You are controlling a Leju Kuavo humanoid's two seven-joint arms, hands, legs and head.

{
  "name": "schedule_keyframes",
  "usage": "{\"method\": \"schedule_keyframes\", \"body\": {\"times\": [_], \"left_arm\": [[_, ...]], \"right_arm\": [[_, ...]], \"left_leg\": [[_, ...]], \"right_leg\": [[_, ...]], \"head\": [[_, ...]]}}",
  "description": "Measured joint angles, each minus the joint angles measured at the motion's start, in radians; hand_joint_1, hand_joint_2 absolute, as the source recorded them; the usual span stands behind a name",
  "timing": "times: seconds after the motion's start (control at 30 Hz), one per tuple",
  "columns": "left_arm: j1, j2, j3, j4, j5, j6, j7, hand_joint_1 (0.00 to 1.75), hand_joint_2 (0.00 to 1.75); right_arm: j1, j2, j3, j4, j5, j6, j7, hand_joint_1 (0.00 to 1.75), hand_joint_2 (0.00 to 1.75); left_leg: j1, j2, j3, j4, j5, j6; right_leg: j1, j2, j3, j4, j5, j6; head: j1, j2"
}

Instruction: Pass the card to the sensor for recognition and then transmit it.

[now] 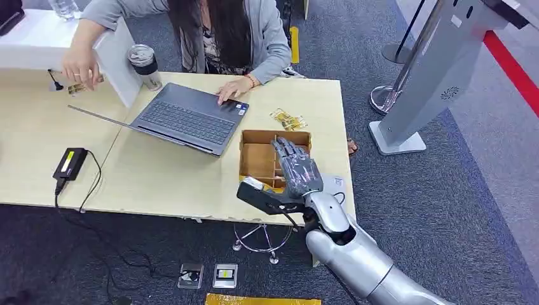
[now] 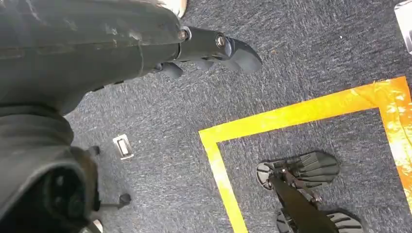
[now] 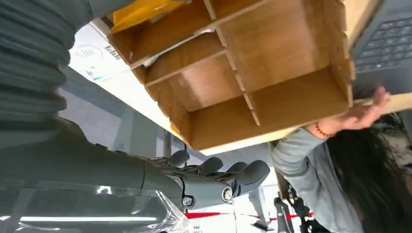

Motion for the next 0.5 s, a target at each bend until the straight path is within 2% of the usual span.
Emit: {"method": "schedule_keyframes", "body": {"times": [0.5], "left_arm": [[-0.003,0.006,-0.001,0.000,0.001,-0.002,0.000,0.00,0.00]], "right_arm": [[0.014,-0.026,0.002,0.002,-0.011,0.025,0.022,0.00,1.75]], "left_leg": [[0.000,0.000,0.000,0.000,0.000,0.000]], "right_leg": [[0.000,0.001,0.000,0.000,0.000,0.000]], "head": [[0.000,0.000]]}}
